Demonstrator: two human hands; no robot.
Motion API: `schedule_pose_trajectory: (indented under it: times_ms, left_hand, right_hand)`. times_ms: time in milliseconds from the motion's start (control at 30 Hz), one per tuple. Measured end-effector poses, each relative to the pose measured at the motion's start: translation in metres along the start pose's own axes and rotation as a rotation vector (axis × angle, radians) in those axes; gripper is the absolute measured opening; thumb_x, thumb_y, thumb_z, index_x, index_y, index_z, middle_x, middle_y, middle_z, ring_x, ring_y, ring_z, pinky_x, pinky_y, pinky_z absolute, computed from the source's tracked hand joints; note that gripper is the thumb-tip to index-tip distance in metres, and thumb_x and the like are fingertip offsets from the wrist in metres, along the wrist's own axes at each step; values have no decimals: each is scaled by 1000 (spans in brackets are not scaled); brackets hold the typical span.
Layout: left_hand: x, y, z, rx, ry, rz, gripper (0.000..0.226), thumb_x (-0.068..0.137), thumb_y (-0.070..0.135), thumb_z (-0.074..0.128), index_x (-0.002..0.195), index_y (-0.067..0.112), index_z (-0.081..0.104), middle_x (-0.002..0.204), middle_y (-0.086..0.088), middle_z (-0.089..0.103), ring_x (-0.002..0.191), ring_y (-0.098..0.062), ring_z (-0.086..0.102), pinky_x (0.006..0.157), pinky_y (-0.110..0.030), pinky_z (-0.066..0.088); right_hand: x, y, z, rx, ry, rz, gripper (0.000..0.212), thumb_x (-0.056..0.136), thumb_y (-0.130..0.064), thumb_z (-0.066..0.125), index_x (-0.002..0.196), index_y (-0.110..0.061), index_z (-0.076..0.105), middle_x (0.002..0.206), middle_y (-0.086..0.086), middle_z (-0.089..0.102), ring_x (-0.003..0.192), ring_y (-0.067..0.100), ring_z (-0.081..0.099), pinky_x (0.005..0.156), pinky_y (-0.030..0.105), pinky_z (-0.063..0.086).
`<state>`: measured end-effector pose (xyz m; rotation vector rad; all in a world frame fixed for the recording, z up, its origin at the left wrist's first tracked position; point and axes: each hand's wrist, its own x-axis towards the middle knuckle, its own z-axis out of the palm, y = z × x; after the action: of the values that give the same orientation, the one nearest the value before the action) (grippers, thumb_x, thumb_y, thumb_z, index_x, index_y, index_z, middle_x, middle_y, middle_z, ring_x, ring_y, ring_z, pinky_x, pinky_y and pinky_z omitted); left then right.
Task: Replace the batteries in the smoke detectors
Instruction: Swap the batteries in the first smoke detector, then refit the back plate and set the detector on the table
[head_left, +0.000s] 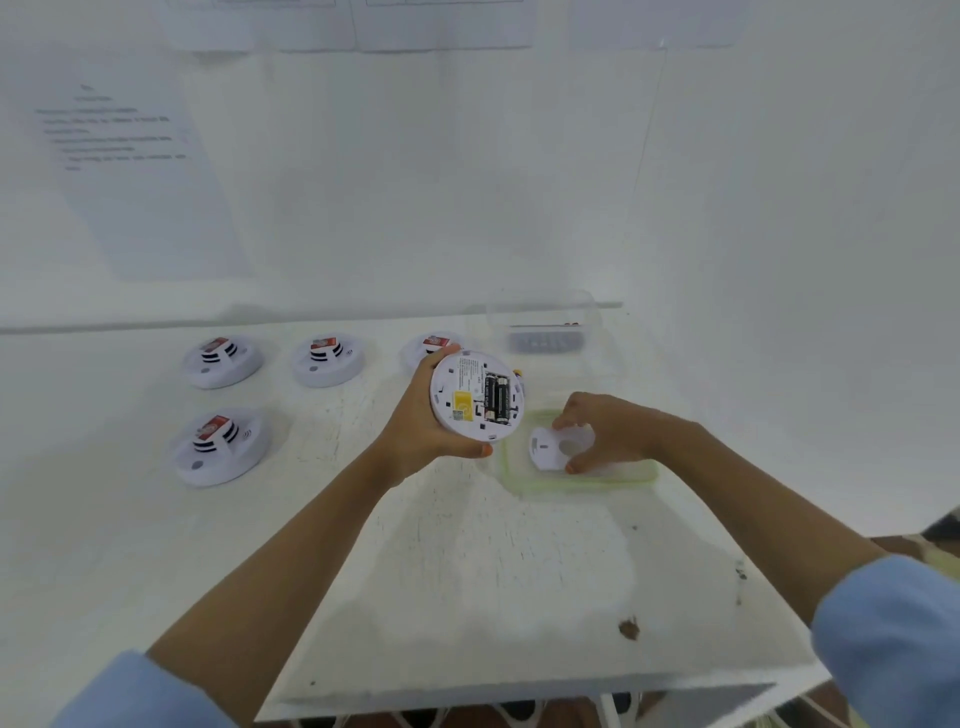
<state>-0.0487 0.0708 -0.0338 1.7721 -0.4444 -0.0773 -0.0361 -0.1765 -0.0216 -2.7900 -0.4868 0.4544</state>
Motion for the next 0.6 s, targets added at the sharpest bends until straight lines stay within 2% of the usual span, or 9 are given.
schedule_pose_trajectory:
  times_ms: [167,233,333,400,500,600]
  left_hand:
    - [-6,-1,4,-18,34,-10,105,49,-11,83,136,16,29,122,19,46,104,14,51,78,-18,53]
    - [-7,-2,5,-25,42,-14,106,48,-7,83,136,18,30,123,15,47,106,10,52,78,-19,53]
    - [-8,-2,5,-27,50,-14,104,45,2,81,135,21,31,124,14,48,110,4,51,82,-21,53]
    - [-8,-2,5,-25,50,-13,105,45,3,81,135,20,31,124,15,47,111,4,50,83,-22,53]
    - [-7,-2,2,-14,45,-11,106,45,2,82,136,17,32,125,19,47,111,8,50,86,-24,53]
    - [-3,0,1,-15,28,4,108,45,0,82,138,14,30,122,29,46,113,7,49,86,-26,53]
  right_hand:
    - [3,-1,1,-43,7,-19,68,72,-40,73,131,-17,48,111,-7,41,104,12,45,83,23,35]
    - [6,-1,1,-24,-1,-17,66,70,-39,76,127,-17,51,108,-8,42,105,13,46,83,22,34]
    - [8,-3,0,-38,26,-34,63,67,-39,78,120,-16,53,112,-4,48,100,11,45,83,23,38]
    - [5,-4,-5,-57,90,-51,61,65,-37,79,117,-16,55,107,-4,49,98,13,47,83,24,40]
    - [-8,-5,-28,137,297,-88,53,61,-28,84,107,-15,60,100,-2,54,93,16,53,80,26,44]
    - [-19,-29,-48,291,448,-231,50,59,-20,86,103,-15,62,98,0,57,87,13,53,75,17,41]
